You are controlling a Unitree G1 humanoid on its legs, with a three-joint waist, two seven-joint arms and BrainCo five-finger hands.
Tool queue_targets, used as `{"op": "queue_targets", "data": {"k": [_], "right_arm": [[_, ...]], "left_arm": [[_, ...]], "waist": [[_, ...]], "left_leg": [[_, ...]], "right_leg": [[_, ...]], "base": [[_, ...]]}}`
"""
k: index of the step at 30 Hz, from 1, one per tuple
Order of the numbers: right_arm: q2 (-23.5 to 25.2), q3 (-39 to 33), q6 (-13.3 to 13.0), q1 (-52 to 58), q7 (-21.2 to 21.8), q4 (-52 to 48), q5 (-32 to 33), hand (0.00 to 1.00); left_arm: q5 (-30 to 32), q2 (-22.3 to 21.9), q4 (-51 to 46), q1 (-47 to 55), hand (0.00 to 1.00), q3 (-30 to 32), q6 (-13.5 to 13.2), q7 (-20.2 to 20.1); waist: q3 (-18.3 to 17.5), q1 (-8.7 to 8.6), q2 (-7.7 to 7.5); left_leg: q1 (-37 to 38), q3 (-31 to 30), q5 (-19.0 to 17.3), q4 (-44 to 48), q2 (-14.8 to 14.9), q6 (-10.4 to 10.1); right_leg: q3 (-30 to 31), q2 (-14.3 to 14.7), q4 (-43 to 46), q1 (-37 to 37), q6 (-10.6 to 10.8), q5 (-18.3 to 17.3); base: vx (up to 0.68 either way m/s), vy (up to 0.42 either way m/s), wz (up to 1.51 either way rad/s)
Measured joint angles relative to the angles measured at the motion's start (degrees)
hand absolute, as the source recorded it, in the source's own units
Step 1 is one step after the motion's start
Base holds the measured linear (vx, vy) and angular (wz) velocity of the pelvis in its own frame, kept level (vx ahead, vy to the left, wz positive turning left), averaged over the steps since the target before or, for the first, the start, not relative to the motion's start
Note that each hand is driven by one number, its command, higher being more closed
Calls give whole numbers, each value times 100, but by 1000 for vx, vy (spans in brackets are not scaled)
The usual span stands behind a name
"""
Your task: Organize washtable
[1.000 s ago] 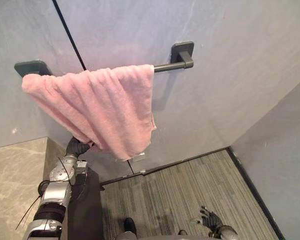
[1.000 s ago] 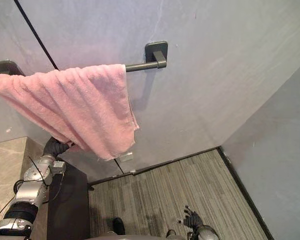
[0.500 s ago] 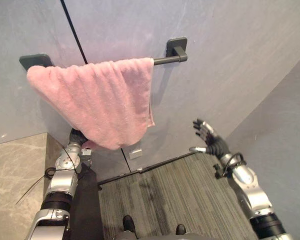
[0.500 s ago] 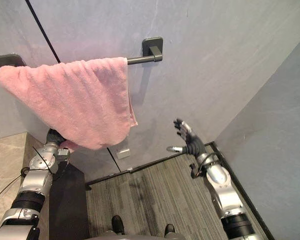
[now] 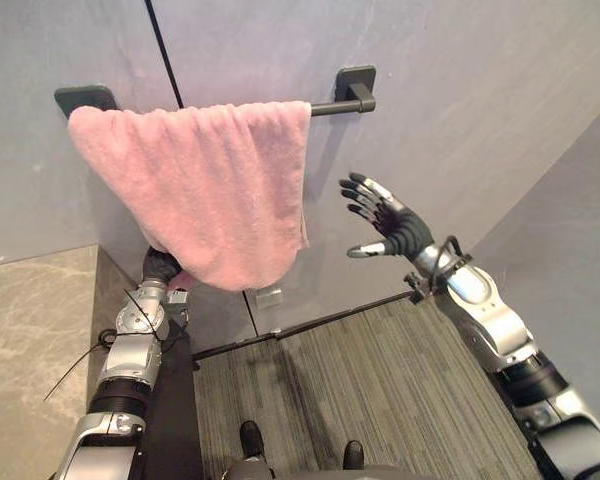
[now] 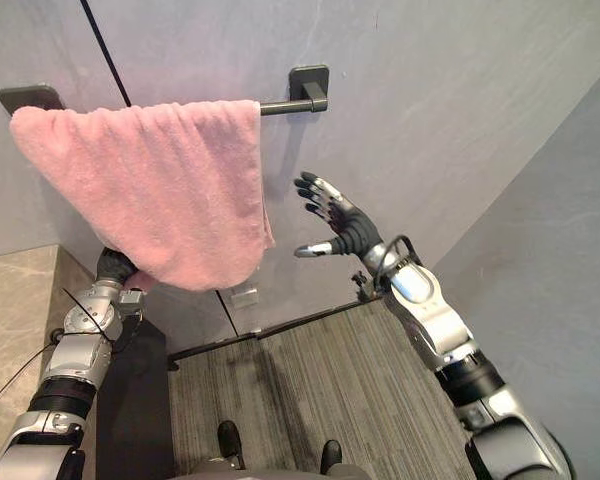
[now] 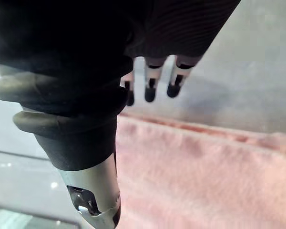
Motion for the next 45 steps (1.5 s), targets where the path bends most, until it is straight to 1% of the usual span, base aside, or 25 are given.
{"op": "queue_targets", "data": {"k": [2,4,5,6,8,11,14,17,19,24,26,28,30,31,33,35,36,40,45], "right_arm": [[-5,302,0,-415,-2,99,106,0],[4,693,16,-1024,-25,648,319,0],[12,795,42,-1181,-44,826,343,0],[66,971,131,-1497,-100,1159,457,0],[211,1040,221,-1769,-178,1432,514,0],[476,1174,234,-2105,-334,1760,723,0],[784,1272,245,-2393,-397,2133,761,0],[968,1400,257,-2585,-399,2366,761,0],[1039,1403,258,-2604,-400,2404,754,0],[1024,1395,258,-2604,-396,2429,750,0],[943,1390,258,-2604,-387,2442,751,0],[761,1372,258,-2603,-377,2438,752,0],[412,1329,259,-2581,-352,2348,753,0],[311,1287,263,-2549,-325,2289,752,0],[-57,1040,262,-2320,-215,1914,751,0],[-291,877,261,-2113,-112,1691,751,0],[-454,786,260,-1954,-103,1584,751,0],[-766,704,261,-1760,-95,1560,754,0],[-943,538,260,-1636,14,1464,897,0]], "left_arm": [[-74,1,0,-12,100,-38,0,6],[-200,2,1,-93,100,-145,1,6],[-219,4,0,-114,100,-166,0,9],[-266,11,0,-140,100,-209,0,12],[-330,11,0,-140,100,-248,0,35],[-382,11,1,-151,100,-322,2,111],[-383,14,1,-228,100,-415,2,119],[-384,14,1,-275,100,-466,1,119],[-384,14,3,-275,100,-469,2,119],[-383,14,14,-275,100,-467,2,117],[-383,14,14,-274,100,-464,2,116],[-382,14,15,-266,100,-441,2,113],[-381,14,14,-254,100,-395,2,107],[-380,14,13,-243,100,-389,2,105],[-376,14,13,-178,100,-326,2,94],[-374,14,12,-76,100,-185,2,92],[-374,14,14,-33,100,-166,2,92],[-374,14,14,-5,100,-162,1,82],[-373,14,21,17,100,-158,1,44]], "waist": [[0,34,0],[0,142,0],[0,148,0],[0,160,0],[0,194,0],[0,281,0],[1,302,2],[4,302,7],[7,300,10],[26,286,41],[28,284,43],[27,284,42],[27,275,42],[27,273,42],[28,217,43],[27,133,43],[27,124,43],[30,97,61],[28,117,98]], "left_leg": [[-12,0,3,0,-5,4],[-59,-10,19,0,-5,16],[-76,-28,36,0,-5,17],[-112,-59,54,0,-2,18],[-145,-66,71,1,2,14],[-173,-98,85,2,7,3],[-198,-141,112,2,28,-19],[-204,-163,123,2,58,-28],[-211,-186,124,1,81,-31],[-237,-215,124,1,112,-33],[-237,-208,124,1,108,-33],[-231,-185,136,1,103,-47],[-209,-127,137,2,103,-48],[-200,-125,137,2,104,-48],[-179,-101,137,2,111,-48],[-162,-78,136,1,117,-48],[-137,-35,135,1,126,-49],[-101,27,131,0,186,-54],[-101,50,130,0,206,-56]], "right_leg": [[0,-1,-36,4,5,40],[-8,6,-77,-14,9,70],[-24,8,-77,-20,8,71],[-52,17,-77,-40,5,74],[-60,34,-76,-69,0,78],[-97,66,-77,-77,-1,78],[-139,91,-76,-76,-7,74],[-152,120,-67,-74,-18,69],[-165,141,-60,-76,-30,64],[-184,176,-61,-86,-49,60],[-181,173,-62,-87,-49,60],[-175,166,-63,-86,-49,61],[-150,163,-63,-84,-48,61],[-140,163,-63,-82,-48,61],[-112,167,-63,-81,-49,61],[-89,169,-62,-80,-49,62],[-44,172,-62,-81,-60,70],[24,188,-69,-92,-101,100],[57,205,-109,-96,-114,113]], "base": [[0,0,0],[-1,1,2],[0,-2,10],[3,-4,8],[11,-10,5],[18,-17,5],[-1,-15,5],[-6,-5,2],[0,0,0],[-8,-7,2],[0,0,0],[0,0,0],[26,-3,-6],[23,-10,-8],[22,-14,-6],[10,-10,-9],[5,-11,-15],[-16,-12,-13],[-8,-7,-2]]}}
